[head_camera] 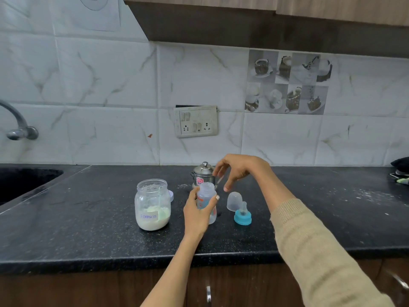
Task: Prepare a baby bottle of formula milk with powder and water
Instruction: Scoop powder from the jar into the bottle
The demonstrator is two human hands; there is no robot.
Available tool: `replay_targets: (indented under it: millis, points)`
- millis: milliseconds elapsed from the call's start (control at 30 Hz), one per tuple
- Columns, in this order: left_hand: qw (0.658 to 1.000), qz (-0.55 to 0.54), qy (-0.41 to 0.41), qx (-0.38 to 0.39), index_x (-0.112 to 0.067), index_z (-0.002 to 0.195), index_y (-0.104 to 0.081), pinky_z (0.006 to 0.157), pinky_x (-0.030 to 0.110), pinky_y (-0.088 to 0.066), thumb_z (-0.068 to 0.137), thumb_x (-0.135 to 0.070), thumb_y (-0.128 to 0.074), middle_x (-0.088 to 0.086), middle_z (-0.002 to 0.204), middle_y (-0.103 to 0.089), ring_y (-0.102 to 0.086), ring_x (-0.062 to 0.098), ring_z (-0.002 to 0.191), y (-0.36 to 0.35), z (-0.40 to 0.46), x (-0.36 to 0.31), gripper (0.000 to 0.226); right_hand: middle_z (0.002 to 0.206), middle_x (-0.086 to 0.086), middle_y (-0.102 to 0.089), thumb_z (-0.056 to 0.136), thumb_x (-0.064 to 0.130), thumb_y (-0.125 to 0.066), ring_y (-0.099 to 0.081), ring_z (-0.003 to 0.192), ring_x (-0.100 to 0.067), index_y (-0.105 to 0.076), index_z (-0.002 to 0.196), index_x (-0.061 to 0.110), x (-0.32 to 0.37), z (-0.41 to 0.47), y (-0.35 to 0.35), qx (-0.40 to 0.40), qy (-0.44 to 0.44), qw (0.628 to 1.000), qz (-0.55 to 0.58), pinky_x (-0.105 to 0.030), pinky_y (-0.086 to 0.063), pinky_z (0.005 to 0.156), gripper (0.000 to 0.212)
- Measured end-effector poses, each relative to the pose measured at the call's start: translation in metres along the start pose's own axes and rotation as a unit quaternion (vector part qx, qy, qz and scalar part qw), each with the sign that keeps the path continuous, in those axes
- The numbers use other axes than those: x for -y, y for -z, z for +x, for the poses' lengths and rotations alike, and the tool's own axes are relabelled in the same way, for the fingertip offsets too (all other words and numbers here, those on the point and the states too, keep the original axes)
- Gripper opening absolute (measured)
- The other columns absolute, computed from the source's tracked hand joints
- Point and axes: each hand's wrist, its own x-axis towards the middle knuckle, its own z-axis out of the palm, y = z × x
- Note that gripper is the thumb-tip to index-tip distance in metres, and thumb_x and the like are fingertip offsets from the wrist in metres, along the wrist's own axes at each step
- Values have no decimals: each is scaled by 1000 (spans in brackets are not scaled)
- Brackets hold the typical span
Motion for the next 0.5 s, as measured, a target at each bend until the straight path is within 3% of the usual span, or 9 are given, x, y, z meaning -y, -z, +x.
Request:
replay_targets:
  millis: [100, 200, 367, 500]
  points:
    - [1000, -9, 5, -27, -16, 142, -37, 102, 26, -35, 78, -35, -74, 3, 145, -45, -46, 13, 124, 0, -1, -1, 77, 125, -1, -63, 69, 9, -82, -57, 114, -19, -59, 123, 18, 22, 2, 9, -18, 34, 999, -10, -30, -47, 90, 59]
    - [998, -17, -15, -66, -16, 145, -32, 111, 34, -35, 69, -41, -80, 2, 146, -43, -41, 17, 133, 2, -5, -2, 93, 124, -1, -63, 70, 7, -81, -60, 102, -18, -59, 122, 17, 42, 2, 13, -17, 57, 998, 1, -32, -51, 89, 57]
    - [974, 61, -158, -152, -14, 142, -37, 107, 26, -35, 69, -42, -79, 0, 140, -48, -43, 12, 130, 14, -26, -9, 89, 123, 2, -62, 75, 9, -79, -60, 95, -13, -60, 121, 20, 69, 7, 9, -11, 90, 996, 10, -22, -50, 74, 51]
    - [933, 133, -207, -261, -8, 141, -35, 106, 32, -37, 66, -53, -75, 8, 142, -45, -40, 20, 132, 36, -26, -18, 96, 122, 2, -63, 79, 15, -76, -58, 93, -13, -61, 121, 21, 89, 17, -1, -4, 110, 994, 0, -18, -45, 65, 45]
